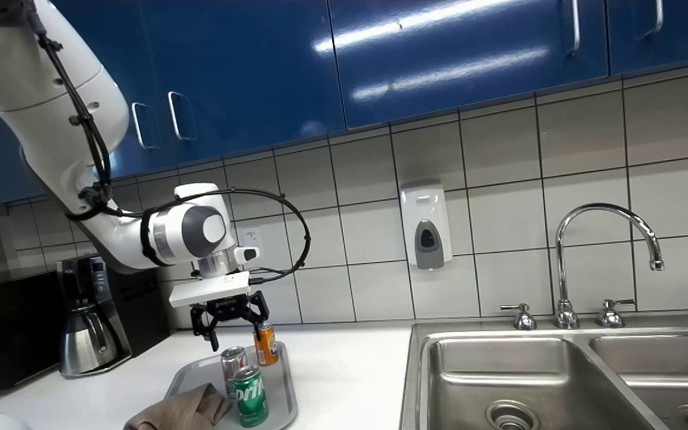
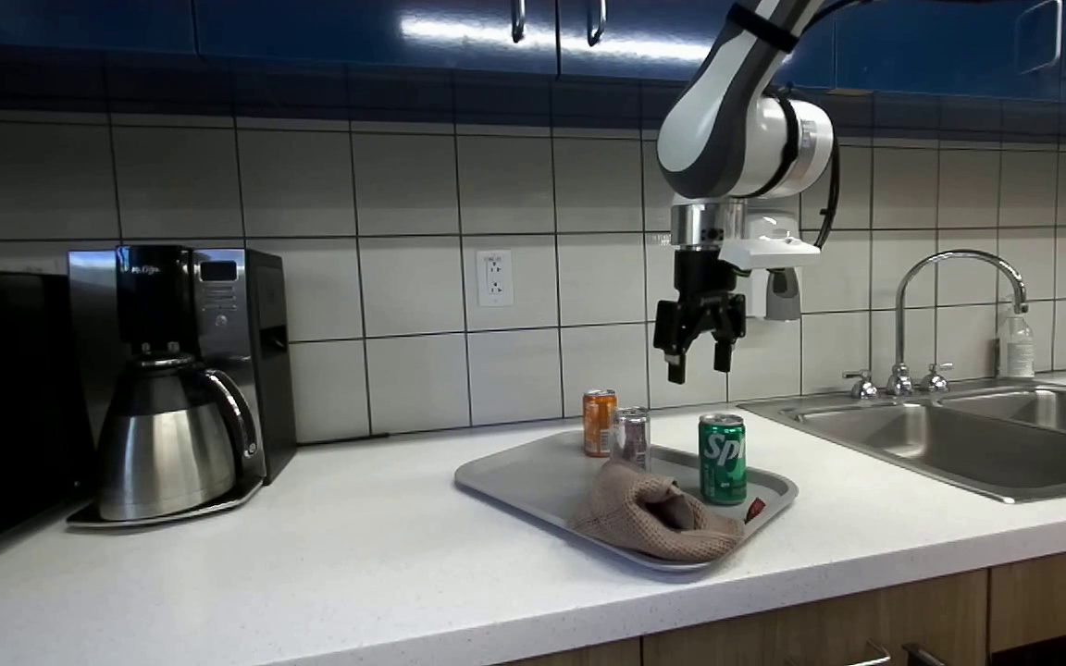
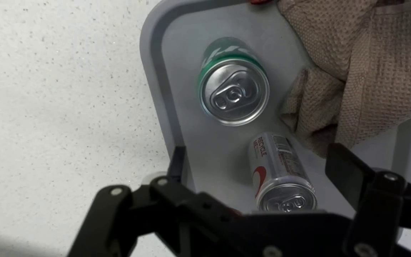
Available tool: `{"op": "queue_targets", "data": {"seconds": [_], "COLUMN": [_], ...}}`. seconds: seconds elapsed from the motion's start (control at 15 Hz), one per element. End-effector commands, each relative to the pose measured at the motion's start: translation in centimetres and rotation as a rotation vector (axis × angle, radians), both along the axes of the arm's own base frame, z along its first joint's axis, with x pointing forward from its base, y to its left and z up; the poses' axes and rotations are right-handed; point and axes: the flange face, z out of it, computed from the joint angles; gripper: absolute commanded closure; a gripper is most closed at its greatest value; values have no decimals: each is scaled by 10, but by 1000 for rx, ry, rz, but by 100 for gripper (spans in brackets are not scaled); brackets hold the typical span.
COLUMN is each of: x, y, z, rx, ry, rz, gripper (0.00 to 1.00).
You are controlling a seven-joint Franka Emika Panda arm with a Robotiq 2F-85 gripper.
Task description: Put the grey can and the orange can on the tray
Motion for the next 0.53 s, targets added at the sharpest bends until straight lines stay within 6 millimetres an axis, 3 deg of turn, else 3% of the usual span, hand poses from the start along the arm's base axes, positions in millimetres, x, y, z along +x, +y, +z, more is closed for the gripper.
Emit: {"op": "queue_targets", "data": {"seconds": [0.0,0.47], "x": [-1,-4], "y": [0,-1], "z": [1,1], "rx": [0,-1], "ry": [1,4], "rz": [-3,-7], "gripper": [0,0]}}
